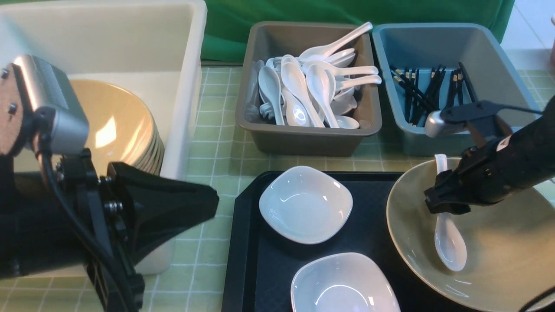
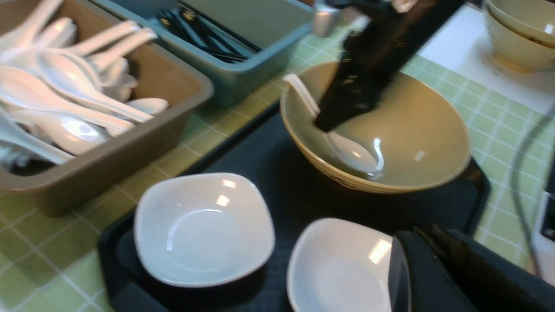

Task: On green table put chopsticks spoon bowls plates into blue grey white boxes.
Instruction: 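Reach down and grasp the white spoon resting in the bowl with the right gripper, then place the white spoon into the bin of spoons with the right gripper, then grasp the large bowl on the tray by its rim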

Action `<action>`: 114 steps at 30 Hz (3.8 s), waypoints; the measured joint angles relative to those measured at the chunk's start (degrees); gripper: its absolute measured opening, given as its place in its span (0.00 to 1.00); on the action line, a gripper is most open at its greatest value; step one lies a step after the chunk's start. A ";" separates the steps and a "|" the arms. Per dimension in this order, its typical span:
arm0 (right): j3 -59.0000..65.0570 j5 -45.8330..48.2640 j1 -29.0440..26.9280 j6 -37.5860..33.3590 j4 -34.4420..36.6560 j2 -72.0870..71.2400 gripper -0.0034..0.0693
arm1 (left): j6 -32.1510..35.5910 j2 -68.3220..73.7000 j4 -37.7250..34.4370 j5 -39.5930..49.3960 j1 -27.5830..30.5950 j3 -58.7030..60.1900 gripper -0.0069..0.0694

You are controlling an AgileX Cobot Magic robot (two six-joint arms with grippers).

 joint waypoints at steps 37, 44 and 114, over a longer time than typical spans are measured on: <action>-56.00 4.77 4.63 -15.54 24.47 26.51 0.30 | -0.21 0.00 -0.91 -11.00 0.00 -0.04 0.09; -65.59 4.99 4.69 -13.31 25.39 38.25 0.30 | -0.89 0.00 -0.91 -9.94 0.00 -0.04 0.09; 5.52 32.24 4.69 -2.97 -1.94 -53.54 0.53 | -47.86 78.39 13.87 -6.05 -27.15 -56.43 0.47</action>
